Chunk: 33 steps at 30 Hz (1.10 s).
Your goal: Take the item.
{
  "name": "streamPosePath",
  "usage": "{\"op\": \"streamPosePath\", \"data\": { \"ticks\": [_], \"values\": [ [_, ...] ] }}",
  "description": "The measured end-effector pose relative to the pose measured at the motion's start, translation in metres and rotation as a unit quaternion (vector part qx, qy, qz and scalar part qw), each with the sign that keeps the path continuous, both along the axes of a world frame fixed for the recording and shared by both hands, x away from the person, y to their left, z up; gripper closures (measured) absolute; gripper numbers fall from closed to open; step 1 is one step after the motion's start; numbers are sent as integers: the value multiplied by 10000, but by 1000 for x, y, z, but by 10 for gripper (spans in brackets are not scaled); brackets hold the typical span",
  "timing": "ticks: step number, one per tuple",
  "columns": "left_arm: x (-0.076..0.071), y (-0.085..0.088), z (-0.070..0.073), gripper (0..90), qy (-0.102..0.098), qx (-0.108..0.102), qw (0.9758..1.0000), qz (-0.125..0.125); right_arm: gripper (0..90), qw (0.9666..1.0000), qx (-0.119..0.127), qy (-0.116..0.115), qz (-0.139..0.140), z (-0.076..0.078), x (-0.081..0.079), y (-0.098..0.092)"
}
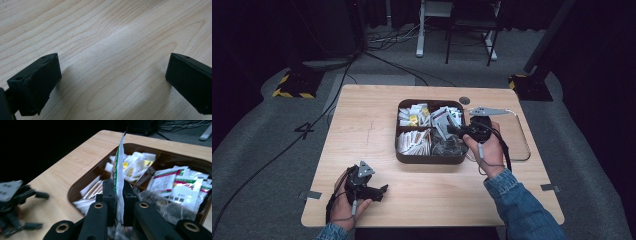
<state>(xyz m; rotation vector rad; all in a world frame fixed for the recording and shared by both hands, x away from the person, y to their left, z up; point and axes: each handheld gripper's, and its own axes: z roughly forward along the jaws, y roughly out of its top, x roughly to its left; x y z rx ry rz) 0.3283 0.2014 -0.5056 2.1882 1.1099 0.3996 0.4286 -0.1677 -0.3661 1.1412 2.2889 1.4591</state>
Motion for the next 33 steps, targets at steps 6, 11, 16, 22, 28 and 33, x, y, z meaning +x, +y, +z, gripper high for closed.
{"op": "streamPosePath", "data": {
  "ticks": [6, 11, 16, 22, 28, 33],
  "values": [
    [0, 0, 0, 4, 2, 1, 10000, 2, 852, 9999, 29, -27, 148, -3, -28, -8],
    [0, 0, 0, 4, 7, 20, 10000, -23, 852, 9998, -73, 7, 164, -12, -48, -14],
    [1, 1, 0, 4, 14, 11, 10000, -33, 852, 9995, -172, 112, 252, -22, -62, -16],
    [1, 0, 0, 4, 24, 5, 10000, -28, 852, 9985, -266, 157, 443, -24, -76, -16],
    [1, 0, 0, 4, 24, 8, 10000, -28, 852, 9952, -582, 272, 737, -30, -88, -9],
    [1, 0, 0, 3, 24, 7, 10000, -28, 851, 9928, -681, 468, 862, -40, -92, -3]
  ]
}}
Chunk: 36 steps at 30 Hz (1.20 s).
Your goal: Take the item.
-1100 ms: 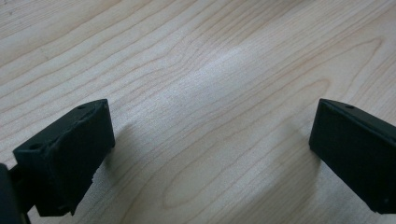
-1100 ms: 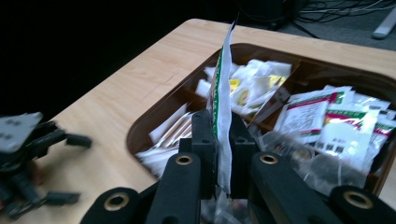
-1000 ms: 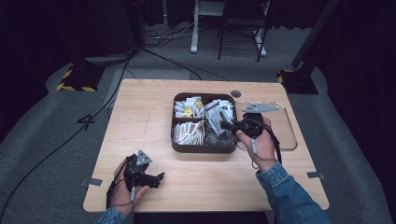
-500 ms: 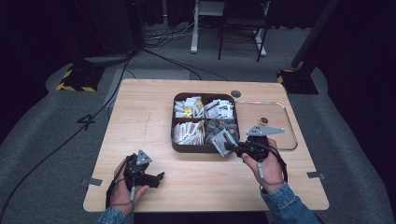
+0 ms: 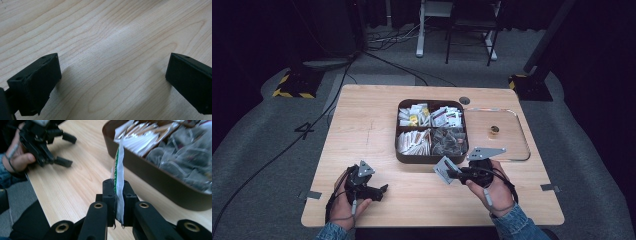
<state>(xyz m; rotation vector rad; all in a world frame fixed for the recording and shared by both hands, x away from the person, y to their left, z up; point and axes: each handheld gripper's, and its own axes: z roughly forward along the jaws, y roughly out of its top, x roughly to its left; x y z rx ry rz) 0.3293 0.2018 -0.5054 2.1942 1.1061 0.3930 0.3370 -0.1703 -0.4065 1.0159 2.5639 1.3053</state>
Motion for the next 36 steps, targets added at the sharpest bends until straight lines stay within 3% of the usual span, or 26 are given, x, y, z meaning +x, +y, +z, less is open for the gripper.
{"op": "streamPosePath", "data": {
  "ticks": [14, 36],
  "values": [
    [0, 0, 0, 3, 0, 0, 10000, -1, 850, 9979, -552, 170, 294, -30, -12, 19],
    [0, 0, 0, 4, 1, 1, 10000, 1, 834, 9950, -683, 517, 516, -49, -13, 25]
  ]
}}
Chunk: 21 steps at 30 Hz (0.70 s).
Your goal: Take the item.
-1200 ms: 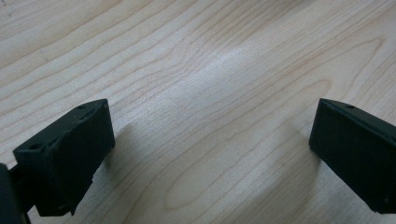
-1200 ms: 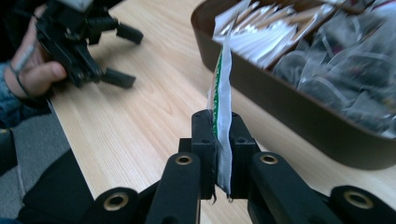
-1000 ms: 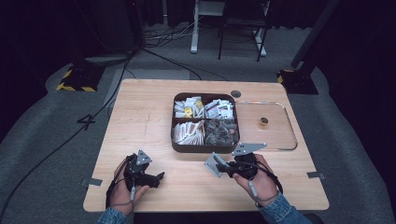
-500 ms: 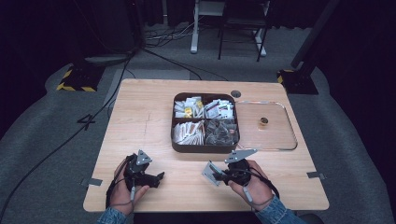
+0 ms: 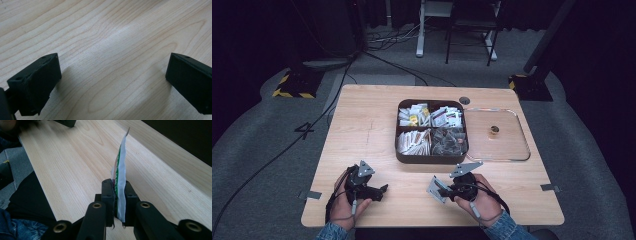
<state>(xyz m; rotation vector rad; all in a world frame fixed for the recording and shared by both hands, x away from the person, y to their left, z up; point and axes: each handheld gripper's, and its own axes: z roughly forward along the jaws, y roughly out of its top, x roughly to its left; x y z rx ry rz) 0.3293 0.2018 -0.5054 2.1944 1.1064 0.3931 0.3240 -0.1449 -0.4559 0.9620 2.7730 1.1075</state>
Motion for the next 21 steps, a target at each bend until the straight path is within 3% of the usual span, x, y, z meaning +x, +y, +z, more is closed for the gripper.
{"op": "streamPosePath", "data": {
  "ticks": [4, 8, 10, 16, 21],
  "values": [
    [0, 0, 0, 3, -2, -2, 10000, 1, 717, 10000, 38, -22, -9, -1, 0, 0],
    [0, 0, 0, 3, -11, -7, 10000, 2, 565, 9992, 355, 86, -140, -3, -1, 3],
    [0, 0, 0, 4, -10, -7, 10000, 2, 539, 9989, 434, 26, -183, -2, 0, 3],
    [0, 0, 0, 4, -2, -21, 10000, 9, 486, 9979, 299, -344, -467, -5, 8, -6],
    [0, 0, 0, 4, 9, -13, 10000, 6, 478, 9966, 100, -449, -690, -10, 14, -11]
  ]
}}
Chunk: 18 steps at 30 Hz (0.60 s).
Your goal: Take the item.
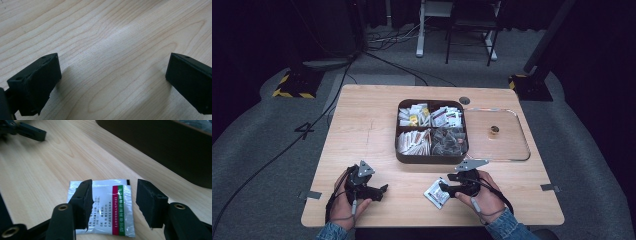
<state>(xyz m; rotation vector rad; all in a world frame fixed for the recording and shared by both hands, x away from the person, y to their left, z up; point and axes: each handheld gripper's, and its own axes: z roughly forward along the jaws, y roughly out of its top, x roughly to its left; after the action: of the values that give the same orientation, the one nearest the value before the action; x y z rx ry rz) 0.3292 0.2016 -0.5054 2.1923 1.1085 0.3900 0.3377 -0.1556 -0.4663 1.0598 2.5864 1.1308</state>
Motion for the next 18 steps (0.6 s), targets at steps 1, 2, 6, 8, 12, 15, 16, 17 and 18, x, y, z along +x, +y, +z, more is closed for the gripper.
{"op": "streamPosePath", "data": {
  "ticks": [1, 2, 6, 8, 12, 15, 16, 17, 18],
  "values": [
    [0, 0, 0, 3, -10, -7, 10000, 3, 477, 10000, -22, -24, -16, -1, 1, -1],
    [0, 0, 0, 4, -19, 7, 10000, -4, 476, 10000, -10, -26, -27, -1, 1, -1],
    [0, 0, 0, 3, -16, -7, 10000, 2, 468, 9999, 70, -73, -33, 1, 1, -2],
    [0, 0, 0, 3, 2, -5, 10000, 2, 462, 9998, 138, -117, -1, 3, 2, -4],
    [0, 0, 0, 4, 0, -3, 10000, 1, 441, 9992, 349, -160, 70, 10, 3, -10],
    [0, 0, 0, 3, 1, -6, 10000, 2, 435, 9986, 442, -289, 68, 19, 3, -18],
    [0, 0, 0, 3, -8, -12, 10000, 5, 434, 9982, 495, -334, 48, 22, 2, -22],
    [0, 0, 0, 3, -7, -11, 10000, 5, 433, 9979, 540, -362, 3, 24, 2, -26],
    [0, 0, 0, 3, -7, -11, 10000, 5, 433, 9979, 540, -362, 3, 24, 2, -26]
  ]
}}
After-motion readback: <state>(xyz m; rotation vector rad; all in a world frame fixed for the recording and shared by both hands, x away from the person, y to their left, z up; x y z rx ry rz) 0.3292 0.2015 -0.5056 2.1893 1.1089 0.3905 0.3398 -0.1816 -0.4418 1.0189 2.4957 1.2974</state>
